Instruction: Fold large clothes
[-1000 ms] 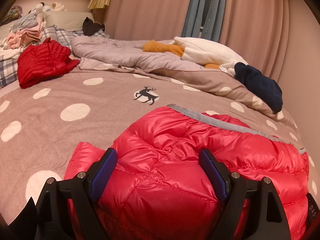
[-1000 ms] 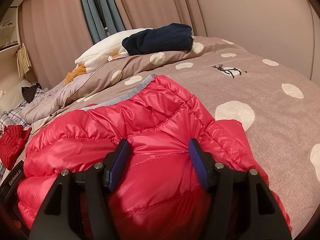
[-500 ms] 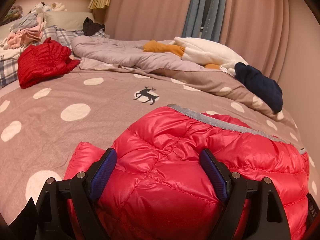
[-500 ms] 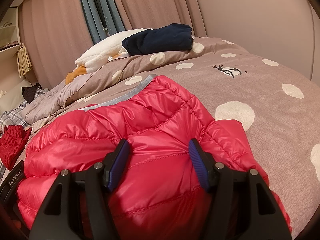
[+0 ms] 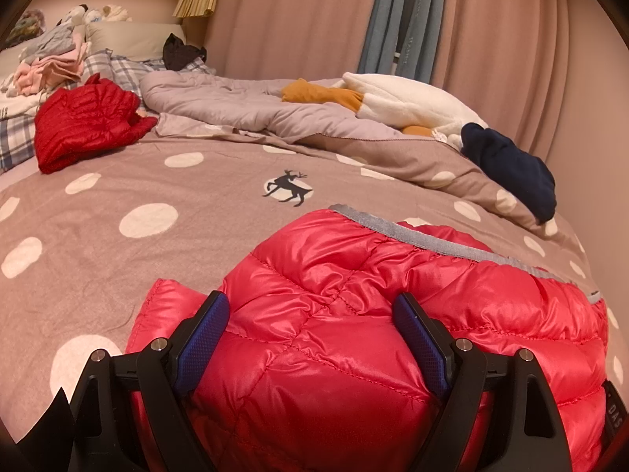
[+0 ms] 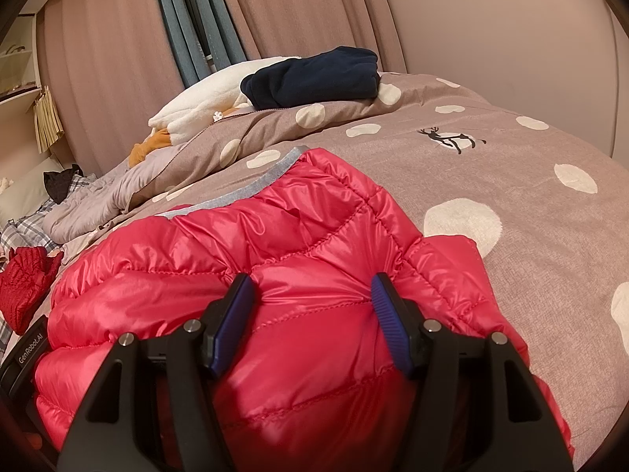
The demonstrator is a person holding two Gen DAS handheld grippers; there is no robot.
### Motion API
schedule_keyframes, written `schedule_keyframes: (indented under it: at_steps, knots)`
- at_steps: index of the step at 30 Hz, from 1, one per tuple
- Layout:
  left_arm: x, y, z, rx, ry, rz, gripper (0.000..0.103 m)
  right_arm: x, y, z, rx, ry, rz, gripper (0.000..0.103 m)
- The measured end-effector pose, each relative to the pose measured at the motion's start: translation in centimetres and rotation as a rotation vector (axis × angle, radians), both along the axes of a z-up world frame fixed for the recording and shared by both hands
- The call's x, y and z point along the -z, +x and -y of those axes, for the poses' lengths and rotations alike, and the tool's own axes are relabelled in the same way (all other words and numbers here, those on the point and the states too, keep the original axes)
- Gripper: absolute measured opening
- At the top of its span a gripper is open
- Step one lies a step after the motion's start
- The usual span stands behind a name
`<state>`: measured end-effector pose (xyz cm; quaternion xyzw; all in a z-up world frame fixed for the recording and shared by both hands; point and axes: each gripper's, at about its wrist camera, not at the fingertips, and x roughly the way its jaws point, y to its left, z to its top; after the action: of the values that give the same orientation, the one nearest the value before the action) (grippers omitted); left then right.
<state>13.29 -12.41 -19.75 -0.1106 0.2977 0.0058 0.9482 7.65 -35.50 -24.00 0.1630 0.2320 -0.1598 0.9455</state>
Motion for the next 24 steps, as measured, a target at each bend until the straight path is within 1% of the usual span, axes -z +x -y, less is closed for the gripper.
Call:
schedule_keyframes:
  at_steps: [24]
  knots:
    - [0.04,-0.04,-0.05,-0.001,-0.001,0.003,0.086,0.11,-0.50,0.04,-0.008,0.001,0.009,0.064]
